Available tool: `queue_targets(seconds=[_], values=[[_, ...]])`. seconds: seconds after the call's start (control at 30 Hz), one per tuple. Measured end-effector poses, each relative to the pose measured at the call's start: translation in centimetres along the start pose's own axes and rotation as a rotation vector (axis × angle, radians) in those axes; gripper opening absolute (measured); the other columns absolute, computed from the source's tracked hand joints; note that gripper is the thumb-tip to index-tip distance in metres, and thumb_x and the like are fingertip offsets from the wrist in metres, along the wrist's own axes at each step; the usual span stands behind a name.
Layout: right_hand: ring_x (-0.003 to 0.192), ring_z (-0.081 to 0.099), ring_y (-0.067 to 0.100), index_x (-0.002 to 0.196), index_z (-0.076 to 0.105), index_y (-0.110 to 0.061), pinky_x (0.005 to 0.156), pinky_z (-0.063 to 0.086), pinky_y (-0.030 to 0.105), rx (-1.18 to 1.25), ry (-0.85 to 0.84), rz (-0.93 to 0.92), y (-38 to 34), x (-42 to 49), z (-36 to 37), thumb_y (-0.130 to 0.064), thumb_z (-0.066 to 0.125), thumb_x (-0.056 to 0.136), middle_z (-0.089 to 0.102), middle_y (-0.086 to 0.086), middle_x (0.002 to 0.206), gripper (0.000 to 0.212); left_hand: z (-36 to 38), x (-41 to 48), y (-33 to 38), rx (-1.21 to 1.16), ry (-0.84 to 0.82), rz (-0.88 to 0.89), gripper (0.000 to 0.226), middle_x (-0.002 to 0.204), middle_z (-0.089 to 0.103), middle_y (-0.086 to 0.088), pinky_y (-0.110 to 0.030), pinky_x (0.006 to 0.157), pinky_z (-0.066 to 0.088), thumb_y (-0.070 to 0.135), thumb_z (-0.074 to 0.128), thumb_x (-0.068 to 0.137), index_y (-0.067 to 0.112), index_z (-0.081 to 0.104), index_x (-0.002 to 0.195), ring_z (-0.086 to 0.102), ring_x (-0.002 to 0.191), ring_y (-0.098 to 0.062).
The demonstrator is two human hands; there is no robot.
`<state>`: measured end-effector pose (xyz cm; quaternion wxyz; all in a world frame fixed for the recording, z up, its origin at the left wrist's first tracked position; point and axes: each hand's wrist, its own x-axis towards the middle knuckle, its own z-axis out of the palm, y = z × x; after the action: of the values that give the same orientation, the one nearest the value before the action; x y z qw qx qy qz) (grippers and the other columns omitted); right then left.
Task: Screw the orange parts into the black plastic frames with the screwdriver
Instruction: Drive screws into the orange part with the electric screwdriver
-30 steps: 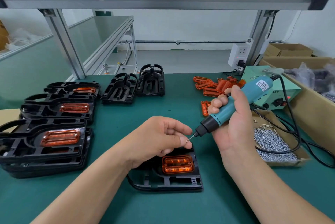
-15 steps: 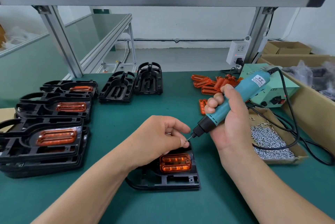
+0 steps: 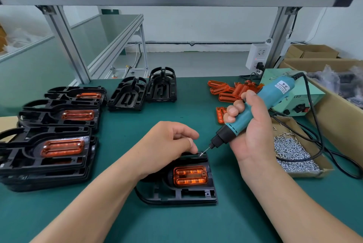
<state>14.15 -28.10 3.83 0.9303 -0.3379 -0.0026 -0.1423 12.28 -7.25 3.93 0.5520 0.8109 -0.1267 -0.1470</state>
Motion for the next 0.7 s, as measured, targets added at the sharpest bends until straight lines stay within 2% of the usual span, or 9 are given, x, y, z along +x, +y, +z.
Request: queue_targets(seconds=[0.1,0.2,0.27,0.37,0.47,0.7], values=[[0.058,0.051,0.012,0.097,0.053,-0.015,0.052,0.045,0.023,-0.025,-0.040,0.005,-0.1,0.1,0.1,-0.019,0.062,0.102,0.049,0.000,0.072,0.011,-0.6,0.0,-0.2,0.221,0.101,0.055,0.017,0.077,0.074,0.015,-0.012,0.062,0.046,0.024,0.066,0.096,0.035,0.077,0.101,0.060,0.062,0.002],[0.056,0.050,0.013,0.095,0.052,-0.016,0.050,0.044,0.023,-0.063,-0.087,0.031,-0.2,0.0,0.2,-0.018,0.062,0.101,0.048,0.000,0.070,0.011,-0.9,-0.2,-0.3,0.436,0.132,0.100,0.010,0.063,0.060,0.018,-0.018,0.057,0.041,0.037,0.071,0.091,0.037,0.075,0.101,0.053,0.057,0.002],[0.054,0.050,0.013,0.096,0.050,-0.015,0.048,0.043,0.023,-0.096,-0.119,0.047,-0.1,-0.1,0.2,-0.017,0.060,0.102,0.048,0.001,0.070,0.011,-0.8,-0.4,-0.2,0.640,0.153,0.117,0.024,0.062,0.054,0.020,-0.020,0.056,0.035,0.049,0.071,0.087,0.041,0.071,0.109,0.052,0.061,0.005],[0.053,0.049,0.013,0.099,0.049,-0.014,0.047,0.041,0.024,-0.148,-0.172,0.066,-0.3,-0.3,0.4,-0.017,0.060,0.101,0.047,0.001,0.070,0.012,-0.5,-0.6,-0.1,0.897,0.165,0.165,0.047,0.079,0.052,0.029,-0.017,0.066,0.036,0.067,0.063,0.083,0.047,0.065,0.126,0.055,0.083,0.005],[0.052,0.049,0.015,0.093,0.052,-0.017,0.047,0.040,0.025,-0.177,-0.219,0.078,-0.4,-0.6,0.6,-0.019,0.063,0.098,0.047,0.002,0.069,0.012,-0.2,-0.6,-0.2,0.983,0.150,0.209,0.062,0.109,0.066,0.023,-0.026,0.076,0.041,0.077,0.054,0.078,0.045,0.062,0.131,0.061,0.107,-0.002],[0.051,0.048,0.016,0.092,0.053,-0.017,0.046,0.040,0.025,-0.200,-0.233,0.084,-0.5,-0.9,1.0,-0.019,0.063,0.096,0.046,0.003,0.069,0.011,0.3,-0.6,0.0,1.089,0.083,0.201,0.063,0.118,0.067,0.019,-0.032,0.085,0.052,0.079,0.057,0.080,0.043,0.063,0.131,0.064,0.109,-0.007]])
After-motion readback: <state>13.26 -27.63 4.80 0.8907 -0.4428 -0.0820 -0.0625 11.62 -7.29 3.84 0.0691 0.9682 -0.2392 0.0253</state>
